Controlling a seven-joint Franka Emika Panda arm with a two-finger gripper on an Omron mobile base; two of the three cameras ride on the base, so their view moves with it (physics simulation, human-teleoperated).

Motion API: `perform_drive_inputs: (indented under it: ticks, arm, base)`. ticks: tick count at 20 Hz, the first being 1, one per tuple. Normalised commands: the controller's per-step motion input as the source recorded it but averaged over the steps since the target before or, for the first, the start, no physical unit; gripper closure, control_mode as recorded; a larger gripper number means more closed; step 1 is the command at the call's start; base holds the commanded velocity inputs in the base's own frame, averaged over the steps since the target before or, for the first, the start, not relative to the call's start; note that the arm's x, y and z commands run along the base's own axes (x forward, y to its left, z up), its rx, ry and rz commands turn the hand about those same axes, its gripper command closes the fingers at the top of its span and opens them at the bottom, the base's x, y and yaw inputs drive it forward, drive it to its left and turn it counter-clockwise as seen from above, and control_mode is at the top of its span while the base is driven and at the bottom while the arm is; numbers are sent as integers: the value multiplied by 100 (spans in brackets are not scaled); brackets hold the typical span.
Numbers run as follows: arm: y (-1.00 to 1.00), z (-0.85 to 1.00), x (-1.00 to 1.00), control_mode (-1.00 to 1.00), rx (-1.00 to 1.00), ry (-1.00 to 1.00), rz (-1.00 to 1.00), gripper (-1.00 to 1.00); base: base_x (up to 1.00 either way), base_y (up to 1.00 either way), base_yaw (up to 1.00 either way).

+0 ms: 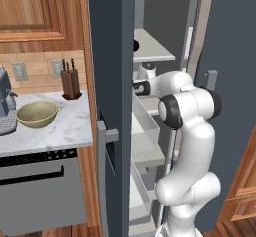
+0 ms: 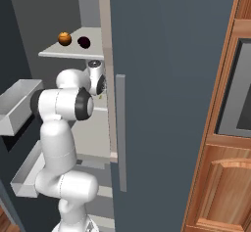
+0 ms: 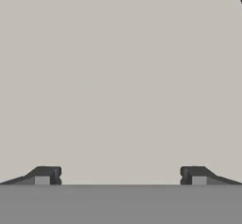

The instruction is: Take the orange, eggplant, and lemon wedge from the freezer and place them in the bowl on the counter.

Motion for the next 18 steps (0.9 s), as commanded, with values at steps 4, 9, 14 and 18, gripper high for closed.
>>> perform_drive_inputs:
  ticks: [4,9,14,18]
  arm:
    - [0,-51,0,-100,0,1,0,-100]
    - [0,-46,-2,-100,0,3,0,-100]
    - [0,-27,-18,-100,0,4,0,-100]
    - [0,-2,-34,-100,0,-1,0,-100]
  base:
    - [0,0,0]
    - [0,0,0]
    - [0,0,0]
    - [0,0,0]
